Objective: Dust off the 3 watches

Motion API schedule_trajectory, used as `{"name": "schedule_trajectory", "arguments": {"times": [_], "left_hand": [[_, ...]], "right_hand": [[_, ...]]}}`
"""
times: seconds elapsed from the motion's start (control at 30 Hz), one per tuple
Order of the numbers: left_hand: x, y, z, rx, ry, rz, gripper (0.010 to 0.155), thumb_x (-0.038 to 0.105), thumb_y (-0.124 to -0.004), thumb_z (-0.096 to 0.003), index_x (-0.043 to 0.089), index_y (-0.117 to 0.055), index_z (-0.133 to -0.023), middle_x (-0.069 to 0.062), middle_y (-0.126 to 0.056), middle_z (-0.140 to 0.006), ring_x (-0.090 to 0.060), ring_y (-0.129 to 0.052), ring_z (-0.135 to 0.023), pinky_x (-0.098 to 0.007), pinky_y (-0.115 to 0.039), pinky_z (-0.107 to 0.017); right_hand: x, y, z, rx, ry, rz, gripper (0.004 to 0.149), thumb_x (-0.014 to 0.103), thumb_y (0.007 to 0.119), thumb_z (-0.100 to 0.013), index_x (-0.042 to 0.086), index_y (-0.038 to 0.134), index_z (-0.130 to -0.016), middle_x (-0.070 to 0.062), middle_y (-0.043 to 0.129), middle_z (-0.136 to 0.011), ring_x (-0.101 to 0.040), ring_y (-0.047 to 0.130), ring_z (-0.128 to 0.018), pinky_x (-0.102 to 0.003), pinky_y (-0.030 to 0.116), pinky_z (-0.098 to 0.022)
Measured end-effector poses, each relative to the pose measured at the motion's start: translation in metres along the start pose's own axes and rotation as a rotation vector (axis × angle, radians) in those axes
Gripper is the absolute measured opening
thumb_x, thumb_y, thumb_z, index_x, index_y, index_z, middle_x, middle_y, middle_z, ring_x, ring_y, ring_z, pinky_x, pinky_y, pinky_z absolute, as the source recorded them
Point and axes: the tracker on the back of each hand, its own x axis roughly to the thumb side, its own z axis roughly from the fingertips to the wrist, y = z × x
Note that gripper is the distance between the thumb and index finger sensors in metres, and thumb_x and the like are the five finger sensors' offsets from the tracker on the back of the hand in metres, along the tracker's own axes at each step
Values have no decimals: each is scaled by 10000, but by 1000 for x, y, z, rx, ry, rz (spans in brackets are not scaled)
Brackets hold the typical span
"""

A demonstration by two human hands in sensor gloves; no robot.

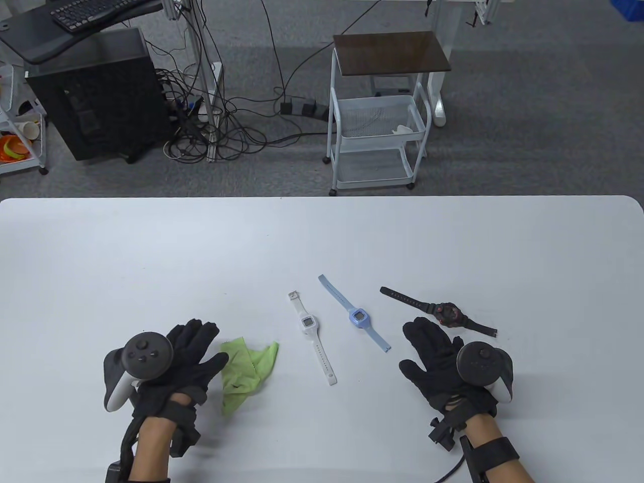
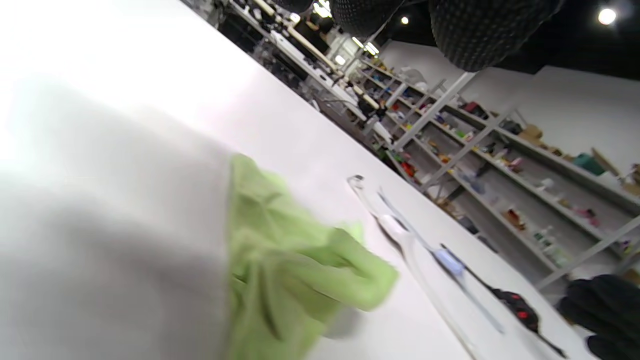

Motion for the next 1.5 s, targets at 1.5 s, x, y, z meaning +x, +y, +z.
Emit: {"name": "schedule_trajectory", "arguments": {"times": [1.5], "left_hand": [[38, -21, -2, 20, -116, -236, 453, 469, -760, -517, 219, -779, -894, -41, -579, -1136, -449, -290, -1124, -744, -147, -686]], "right_hand": [[12, 20, -5, 133, -4, 155, 780, 626, 673, -435, 131, 544, -1024, -278, 337, -1103, -599, 301, -962, -839, 76, -451]]}}
